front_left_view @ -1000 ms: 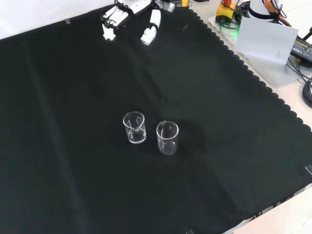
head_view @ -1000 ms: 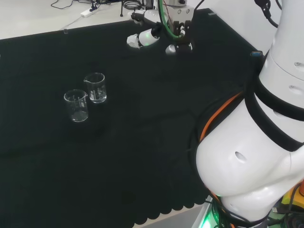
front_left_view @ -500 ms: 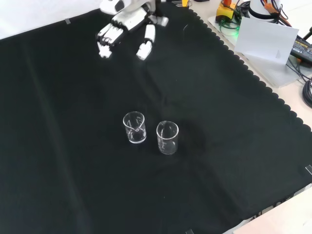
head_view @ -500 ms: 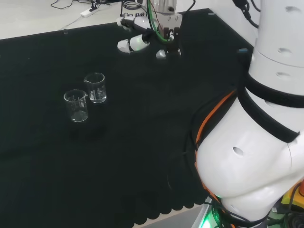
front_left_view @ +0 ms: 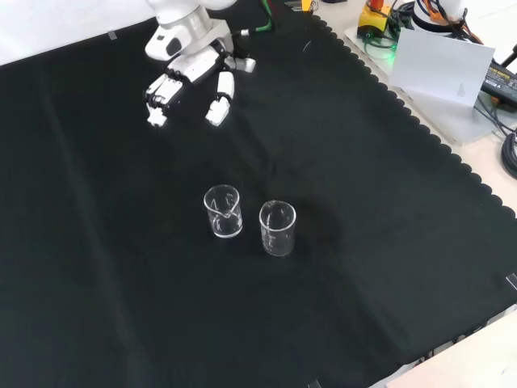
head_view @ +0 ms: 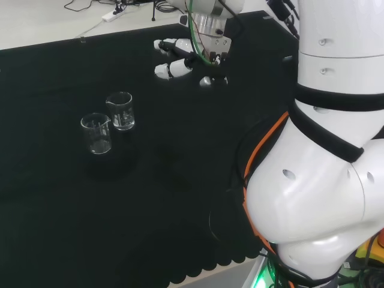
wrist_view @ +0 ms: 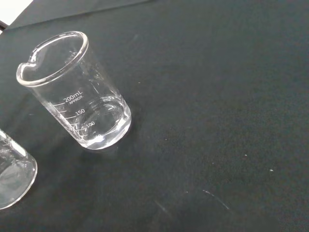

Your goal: Pick up the beaker on the right.

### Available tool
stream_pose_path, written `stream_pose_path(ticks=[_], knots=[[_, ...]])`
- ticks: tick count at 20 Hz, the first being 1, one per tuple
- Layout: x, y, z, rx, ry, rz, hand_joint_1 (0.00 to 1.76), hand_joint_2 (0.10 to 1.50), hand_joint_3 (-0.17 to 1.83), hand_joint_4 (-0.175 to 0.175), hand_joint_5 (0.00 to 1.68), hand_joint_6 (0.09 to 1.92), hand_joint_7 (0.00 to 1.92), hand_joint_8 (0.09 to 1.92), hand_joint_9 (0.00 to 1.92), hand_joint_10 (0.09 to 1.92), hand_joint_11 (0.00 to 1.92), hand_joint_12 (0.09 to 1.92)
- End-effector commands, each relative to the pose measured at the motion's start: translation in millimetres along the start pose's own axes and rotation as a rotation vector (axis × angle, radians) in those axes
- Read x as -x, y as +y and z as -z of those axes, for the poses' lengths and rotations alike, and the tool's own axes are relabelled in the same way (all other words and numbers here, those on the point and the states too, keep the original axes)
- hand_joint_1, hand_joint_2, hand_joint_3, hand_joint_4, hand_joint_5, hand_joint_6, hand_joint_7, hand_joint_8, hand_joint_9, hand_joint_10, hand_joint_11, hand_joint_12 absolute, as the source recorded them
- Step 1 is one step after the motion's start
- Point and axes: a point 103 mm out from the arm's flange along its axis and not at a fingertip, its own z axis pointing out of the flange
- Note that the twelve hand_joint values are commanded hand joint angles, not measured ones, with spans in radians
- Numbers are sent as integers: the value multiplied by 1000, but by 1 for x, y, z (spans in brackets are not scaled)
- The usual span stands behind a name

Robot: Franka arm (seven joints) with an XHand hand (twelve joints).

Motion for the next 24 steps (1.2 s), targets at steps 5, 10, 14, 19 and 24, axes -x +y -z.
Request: stream_pose_path(ticks=[5,10,14,19,24], knots=[[11,19,-33,-58,144,132,589,849,405,-10,139,87,129,553,246,678,0,1206],[16,19,-47,-78,219,174,670,766,471,-10,150,87,156,545,295,659,0,1223],[15,20,-56,-69,257,199,748,675,534,-10,157,87,194,547,319,649,0,1248],[6,28,-70,-66,300,227,806,581,644,-13,193,87,228,559,336,646,0,1266],[-3,37,-84,-80,301,242,806,537,672,-13,179,87,196,552,306,641,0,1247]])
